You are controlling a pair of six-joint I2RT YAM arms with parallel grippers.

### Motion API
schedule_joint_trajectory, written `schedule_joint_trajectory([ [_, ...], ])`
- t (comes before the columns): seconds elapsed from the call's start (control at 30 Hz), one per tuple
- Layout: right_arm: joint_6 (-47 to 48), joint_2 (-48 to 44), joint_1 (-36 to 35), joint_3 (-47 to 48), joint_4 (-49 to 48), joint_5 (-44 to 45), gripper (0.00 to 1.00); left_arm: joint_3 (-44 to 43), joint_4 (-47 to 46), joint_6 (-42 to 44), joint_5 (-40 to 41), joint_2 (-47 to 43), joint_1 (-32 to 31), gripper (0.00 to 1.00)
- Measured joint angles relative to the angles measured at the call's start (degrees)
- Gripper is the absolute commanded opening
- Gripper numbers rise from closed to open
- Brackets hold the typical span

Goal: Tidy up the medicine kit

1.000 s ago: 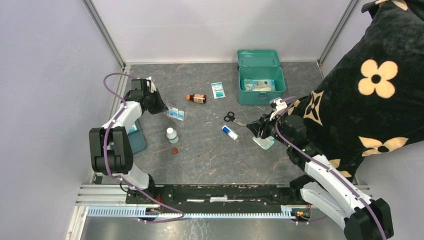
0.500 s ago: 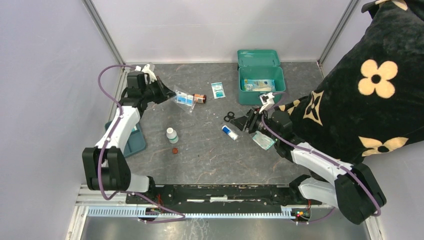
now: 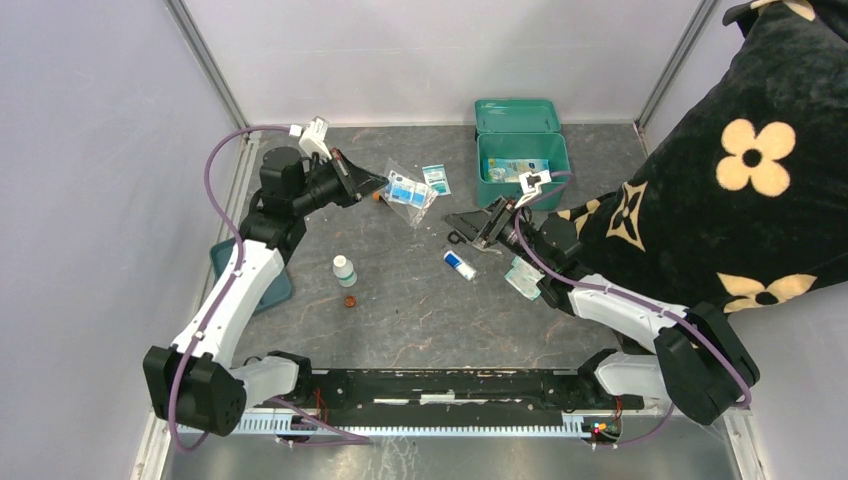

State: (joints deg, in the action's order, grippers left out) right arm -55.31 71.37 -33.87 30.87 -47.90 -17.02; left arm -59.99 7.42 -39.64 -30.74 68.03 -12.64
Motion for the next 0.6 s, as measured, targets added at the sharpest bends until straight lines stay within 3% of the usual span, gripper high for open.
schedule_joint_trajectory([
  [0.4, -3.48, 6.19, 0.0, 2.16, -6.49, -0.26, 0.72, 0.48, -3.26, -5.95, 0.15, -3.08, -5.88, 0.02],
  [0.5, -5.22, 8.41, 0.0, 3.26, -9.35, -1.07, 0.64, 0.48, -3.28, -6.43, 0.17, -3.08, -6.64, 0.02],
  [0.6, -6.97, 9.92, 0.0, 3.93, -12.17, -1.75, 0.49, 0.48, -3.28, -6.58, 0.17, -3.08, -6.91, 0.02],
])
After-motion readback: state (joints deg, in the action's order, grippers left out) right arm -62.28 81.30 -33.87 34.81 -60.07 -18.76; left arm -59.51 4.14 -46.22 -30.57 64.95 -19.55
